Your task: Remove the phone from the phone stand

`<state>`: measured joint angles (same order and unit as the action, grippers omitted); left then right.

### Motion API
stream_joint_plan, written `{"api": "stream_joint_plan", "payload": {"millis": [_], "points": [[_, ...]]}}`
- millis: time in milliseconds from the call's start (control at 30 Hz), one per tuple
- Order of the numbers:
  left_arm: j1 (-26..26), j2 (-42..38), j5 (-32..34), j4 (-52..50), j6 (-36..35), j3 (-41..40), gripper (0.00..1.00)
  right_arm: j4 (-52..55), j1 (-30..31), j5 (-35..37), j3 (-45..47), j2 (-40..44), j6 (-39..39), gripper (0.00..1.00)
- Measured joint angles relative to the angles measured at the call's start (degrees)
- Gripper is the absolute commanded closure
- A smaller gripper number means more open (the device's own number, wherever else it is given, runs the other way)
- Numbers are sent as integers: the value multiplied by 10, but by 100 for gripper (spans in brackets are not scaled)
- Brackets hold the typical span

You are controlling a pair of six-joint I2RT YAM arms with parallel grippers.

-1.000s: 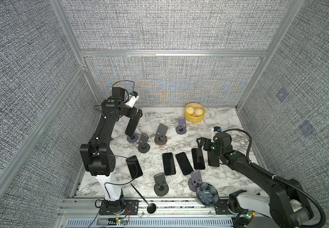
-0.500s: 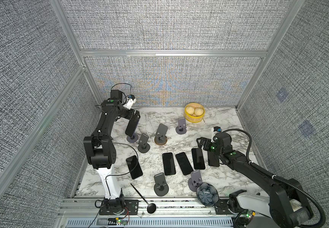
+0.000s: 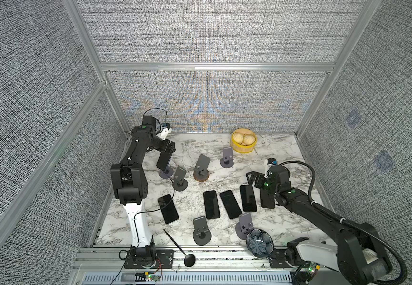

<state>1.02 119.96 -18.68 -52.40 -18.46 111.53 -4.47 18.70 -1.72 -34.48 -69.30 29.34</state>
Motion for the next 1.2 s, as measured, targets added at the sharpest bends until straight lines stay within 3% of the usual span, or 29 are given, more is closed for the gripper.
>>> {"api": "stream_joint_plan", "payload": {"millis": [367,933,1200], "points": [[0,0,-26,-4,-25,0,33,0,0,0,0,-2,0,1],[0,-41,-15,-17,-18,0,42,0,0,2,0,0,0,1],[0,-51,34,-50,40,39,45,0,0,2,0,0,0,1]]}}
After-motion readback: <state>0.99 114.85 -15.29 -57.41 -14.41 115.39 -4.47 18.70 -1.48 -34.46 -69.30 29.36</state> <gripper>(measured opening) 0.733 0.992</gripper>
